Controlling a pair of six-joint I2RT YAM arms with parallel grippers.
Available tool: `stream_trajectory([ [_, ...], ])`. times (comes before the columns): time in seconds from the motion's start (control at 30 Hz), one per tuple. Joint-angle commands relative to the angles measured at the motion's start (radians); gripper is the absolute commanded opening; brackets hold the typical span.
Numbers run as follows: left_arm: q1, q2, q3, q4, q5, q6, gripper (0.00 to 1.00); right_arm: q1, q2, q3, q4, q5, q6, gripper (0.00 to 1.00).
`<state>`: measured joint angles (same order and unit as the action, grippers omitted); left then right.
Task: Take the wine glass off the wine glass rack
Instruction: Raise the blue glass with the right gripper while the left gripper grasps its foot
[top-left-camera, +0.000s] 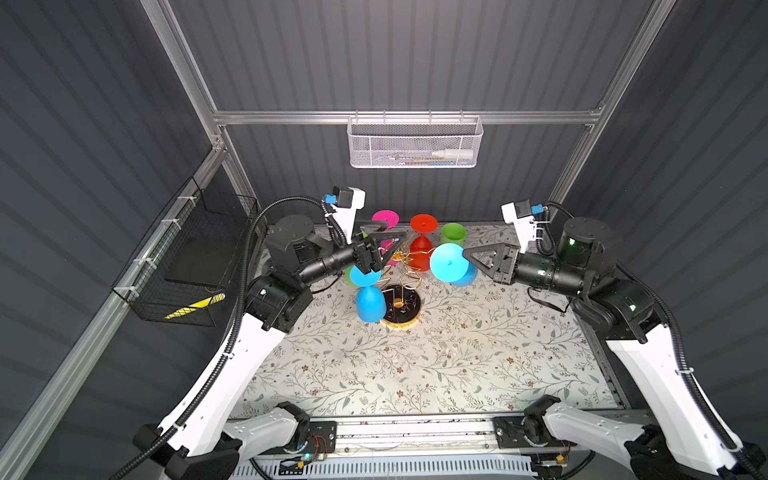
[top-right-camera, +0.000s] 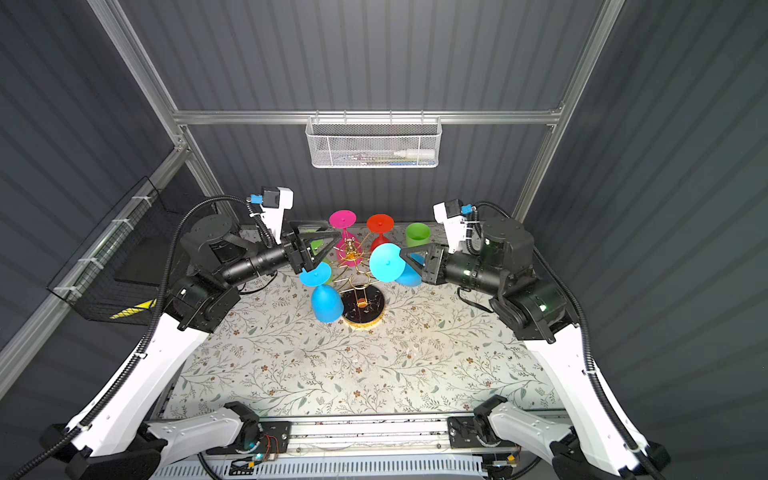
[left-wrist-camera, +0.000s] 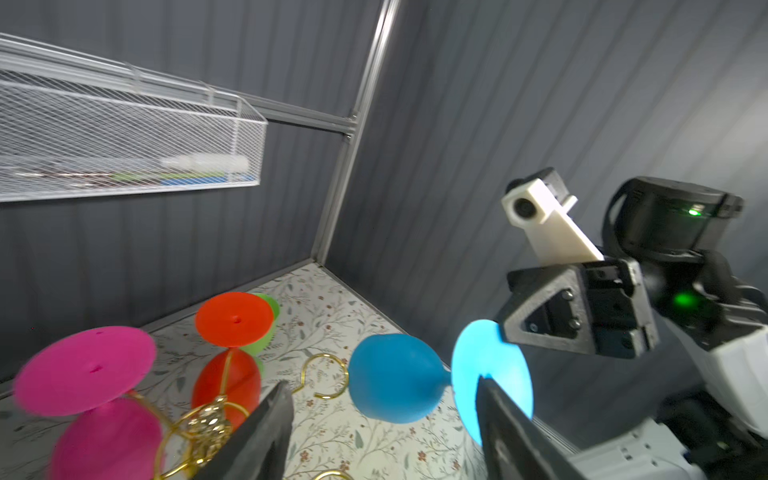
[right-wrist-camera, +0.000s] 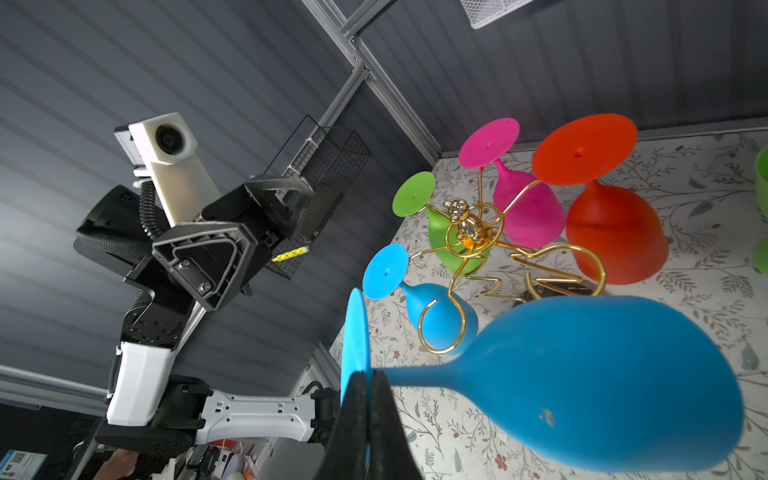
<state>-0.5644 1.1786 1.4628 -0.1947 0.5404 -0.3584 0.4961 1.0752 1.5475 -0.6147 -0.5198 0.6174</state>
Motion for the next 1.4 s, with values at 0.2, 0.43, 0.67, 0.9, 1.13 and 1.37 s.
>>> stream_trajectory([
  [0.2,0.0,0.091,0.038,0.068,0.334,-0.138,0.72,-0.002,0.005,0.046,0.055,-0.051,-0.02,0.0],
  [0.43,0.0,0.137,0.007,0.281,0.443,-0.305,0.72,-0.003,0.012,0.04,0.076,-0.063,-0.008,0.0],
  [0.67,-0.005,0.161,-0.004,0.296,0.485,-0.345,0.71,-0.002,0.027,0.037,0.118,-0.079,0.013,0.0],
  [0.9,-0.012,0.178,-0.016,0.291,0.488,-0.36,0.7,0.003,0.038,0.037,0.155,-0.095,0.028,0.0],
  [1.13,-0.022,0.188,-0.009,0.321,0.49,-0.381,0.65,0.022,0.077,0.037,0.176,-0.098,0.032,0.0],
  [1.37,-0.026,0.187,-0.007,0.336,0.497,-0.403,0.38,0.044,0.095,0.038,0.198,-0.097,0.026,0.0],
])
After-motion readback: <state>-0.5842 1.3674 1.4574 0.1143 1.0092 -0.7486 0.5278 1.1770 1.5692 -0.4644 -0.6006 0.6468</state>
